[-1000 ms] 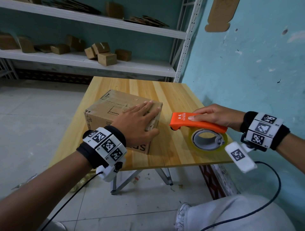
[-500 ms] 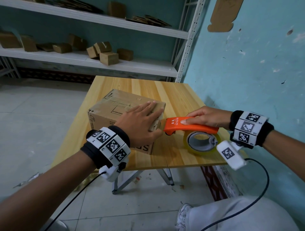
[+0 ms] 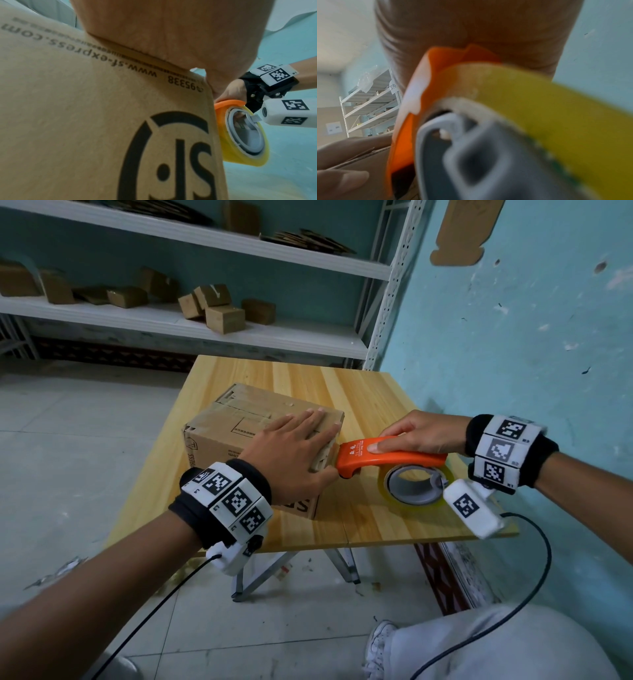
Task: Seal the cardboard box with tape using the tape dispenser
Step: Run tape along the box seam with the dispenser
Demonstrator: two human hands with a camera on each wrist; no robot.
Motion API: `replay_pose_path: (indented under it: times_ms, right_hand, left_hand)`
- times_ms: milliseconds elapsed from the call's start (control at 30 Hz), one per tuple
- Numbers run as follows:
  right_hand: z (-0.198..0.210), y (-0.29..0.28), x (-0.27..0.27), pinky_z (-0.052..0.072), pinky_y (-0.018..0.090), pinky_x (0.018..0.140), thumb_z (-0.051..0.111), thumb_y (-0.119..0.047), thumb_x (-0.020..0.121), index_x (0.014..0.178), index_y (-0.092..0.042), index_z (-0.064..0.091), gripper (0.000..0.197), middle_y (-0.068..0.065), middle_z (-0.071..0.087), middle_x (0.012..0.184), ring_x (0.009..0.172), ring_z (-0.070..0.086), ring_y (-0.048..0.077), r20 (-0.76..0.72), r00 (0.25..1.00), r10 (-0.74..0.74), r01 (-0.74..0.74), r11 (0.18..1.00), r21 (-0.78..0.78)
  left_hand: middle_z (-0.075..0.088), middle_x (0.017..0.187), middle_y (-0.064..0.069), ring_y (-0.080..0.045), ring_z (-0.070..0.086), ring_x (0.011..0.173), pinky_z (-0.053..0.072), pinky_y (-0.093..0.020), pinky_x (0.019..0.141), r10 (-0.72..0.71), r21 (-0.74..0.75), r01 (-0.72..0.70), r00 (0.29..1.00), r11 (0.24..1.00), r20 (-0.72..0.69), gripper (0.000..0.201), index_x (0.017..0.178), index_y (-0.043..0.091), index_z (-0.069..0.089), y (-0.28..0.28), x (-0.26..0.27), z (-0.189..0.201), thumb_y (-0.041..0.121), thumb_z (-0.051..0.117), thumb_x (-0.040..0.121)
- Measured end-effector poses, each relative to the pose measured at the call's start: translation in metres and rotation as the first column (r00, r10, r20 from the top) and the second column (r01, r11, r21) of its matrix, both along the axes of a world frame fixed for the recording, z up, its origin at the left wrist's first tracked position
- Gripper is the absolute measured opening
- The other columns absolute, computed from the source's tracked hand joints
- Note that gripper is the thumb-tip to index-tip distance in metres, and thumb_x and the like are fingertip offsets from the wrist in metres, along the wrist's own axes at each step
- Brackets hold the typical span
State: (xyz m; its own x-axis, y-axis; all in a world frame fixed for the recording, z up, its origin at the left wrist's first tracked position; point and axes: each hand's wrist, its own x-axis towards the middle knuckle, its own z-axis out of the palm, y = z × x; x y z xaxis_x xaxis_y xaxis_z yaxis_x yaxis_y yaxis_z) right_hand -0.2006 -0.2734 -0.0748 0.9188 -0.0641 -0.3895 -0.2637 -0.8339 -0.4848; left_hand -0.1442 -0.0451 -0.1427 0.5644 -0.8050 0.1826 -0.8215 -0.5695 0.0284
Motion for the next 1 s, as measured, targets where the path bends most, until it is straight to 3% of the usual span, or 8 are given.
replay_pose_path:
  times_ms: [100,533,733,900,1000]
  right_hand:
    - [0.002,0.002,0.003,0.051,0.017,0.061,0.057,-0.046,0.093,0.106,-0.019,0.071,0.033,0.002,0.072,0.086,0.067,0.066,0.009,-0.007,1.0,0.012,-0.013,0.999,-0.043]
    - [0.008,0.007,0.007,0.049,0.02,0.065,0.057,-0.05,0.091,0.112,-0.017,0.07,0.041,-0.002,0.071,0.087,0.068,0.065,0.007,-0.019,1.0,0.025,-0.027,0.993,-0.117]
    - [0.011,0.009,0.01,0.047,0.017,0.06,0.057,-0.048,0.092,0.107,-0.017,0.072,0.037,-0.004,0.071,0.082,0.06,0.064,0.002,-0.027,0.999,0.042,-0.046,0.989,-0.141]
    - [0.013,0.01,0.012,0.05,0.021,0.068,0.057,-0.053,0.089,0.108,-0.018,0.072,0.042,0.002,0.073,0.091,0.073,0.067,0.01,-0.029,0.997,0.069,-0.073,0.984,-0.164]
    - [0.013,0.01,0.013,0.05,0.022,0.069,0.057,-0.054,0.088,0.105,-0.02,0.072,0.041,0.001,0.073,0.089,0.072,0.067,0.01,-0.036,0.997,0.071,-0.076,0.983,-0.166]
  left_hand:
    - [0.001,0.161,-0.005,-0.018,0.001,0.148,0.001,-0.036,0.118,0.003,-0.001,-0.003,1.0,1.0,0.004,0.081,0.152,0.028,0.004,0.0,-0.001,0.0,0.065,0.013,0.08]
    - [0.0,0.161,-0.005,-0.018,0.001,0.148,0.0,-0.035,0.117,0.012,0.004,-0.012,1.0,1.0,0.005,0.082,0.152,0.028,0.003,0.0,-0.003,0.002,0.064,0.013,0.079]
    - [0.002,0.16,-0.004,-0.018,0.002,0.147,0.0,-0.035,0.117,0.008,-0.002,-0.008,1.0,1.0,0.012,0.081,0.152,0.029,0.004,0.0,-0.003,0.001,0.064,0.013,0.08]
    - [0.003,0.16,-0.005,-0.019,0.002,0.147,0.001,-0.034,0.117,0.01,0.0,-0.01,1.0,1.0,0.02,0.081,0.152,0.029,0.004,0.0,-0.001,0.0,0.065,0.013,0.08]
    - [0.002,0.161,-0.004,-0.018,0.002,0.147,0.0,-0.035,0.117,0.012,0.002,-0.012,1.0,1.0,0.014,0.081,0.152,0.029,0.004,0.0,-0.002,0.0,0.065,0.013,0.08]
